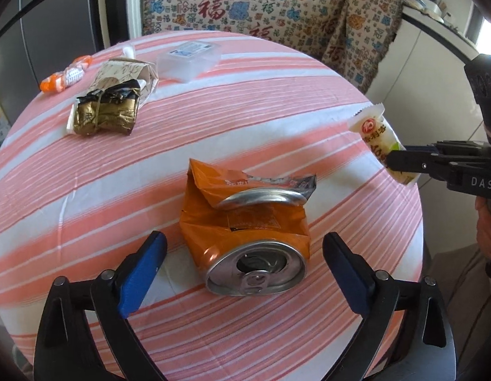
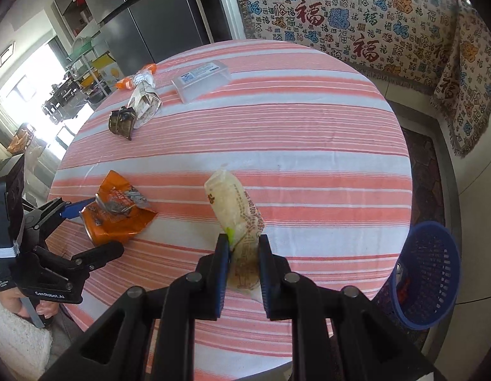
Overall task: Collect trash
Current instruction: 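Carry the orange can and snack stick over the blue wastebasket with both grippers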
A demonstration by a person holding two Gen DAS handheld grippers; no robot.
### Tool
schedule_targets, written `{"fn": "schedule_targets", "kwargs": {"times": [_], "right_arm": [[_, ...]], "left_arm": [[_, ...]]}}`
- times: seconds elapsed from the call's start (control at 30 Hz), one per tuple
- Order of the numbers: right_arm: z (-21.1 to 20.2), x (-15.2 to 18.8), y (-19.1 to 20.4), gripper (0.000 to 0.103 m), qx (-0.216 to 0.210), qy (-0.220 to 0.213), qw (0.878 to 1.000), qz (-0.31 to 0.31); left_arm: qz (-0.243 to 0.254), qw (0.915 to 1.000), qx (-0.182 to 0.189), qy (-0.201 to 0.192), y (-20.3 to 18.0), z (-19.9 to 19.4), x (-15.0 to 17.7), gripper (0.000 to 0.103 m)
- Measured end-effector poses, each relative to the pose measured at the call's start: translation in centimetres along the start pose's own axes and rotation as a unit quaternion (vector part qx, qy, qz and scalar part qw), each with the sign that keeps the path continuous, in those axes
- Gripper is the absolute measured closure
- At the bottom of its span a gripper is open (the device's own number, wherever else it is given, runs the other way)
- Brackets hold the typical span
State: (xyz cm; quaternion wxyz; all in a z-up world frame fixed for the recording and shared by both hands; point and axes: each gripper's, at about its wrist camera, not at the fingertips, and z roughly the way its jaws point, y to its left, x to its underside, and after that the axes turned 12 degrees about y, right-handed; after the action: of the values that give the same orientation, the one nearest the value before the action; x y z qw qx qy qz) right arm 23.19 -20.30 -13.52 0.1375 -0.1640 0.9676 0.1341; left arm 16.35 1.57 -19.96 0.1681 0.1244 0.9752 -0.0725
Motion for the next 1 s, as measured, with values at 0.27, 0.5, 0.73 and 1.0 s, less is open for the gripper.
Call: {"fn": "schedule_targets", "kwargs": {"times": [0.27, 0.5, 0.73, 1.0], "right_arm": [[-0.7, 0.0, 0.6, 0.085, -0.008, -0.01, 1.0, -0.006], [-2.2, 0.3, -0.3, 0.085, -0.008, -0.024, 1.0, 0.0], [-4.8, 0.1, -4.5, 0.085, -0.003, -0.044, 0.998, 0.036], [-9.2, 2.2, -15.6, 0.085, 0.049, -0.066, 0.988, 0.134]], "left_arm": [[0.022, 0.9993, -0.029, 0.009, -0.6, 0.9, -1.7, 0.018], [0.006, 0.9998, 0.005, -0.019, -1.8, -0.9, -2.1, 0.018], [0.031, 0.9976, 0.037, -0.049, -7.1, -2.9, -6.2, 0.018], [0.089, 0.9905, 0.09, -0.052, -17.2, -1.4, -12.1, 0.018]]}}
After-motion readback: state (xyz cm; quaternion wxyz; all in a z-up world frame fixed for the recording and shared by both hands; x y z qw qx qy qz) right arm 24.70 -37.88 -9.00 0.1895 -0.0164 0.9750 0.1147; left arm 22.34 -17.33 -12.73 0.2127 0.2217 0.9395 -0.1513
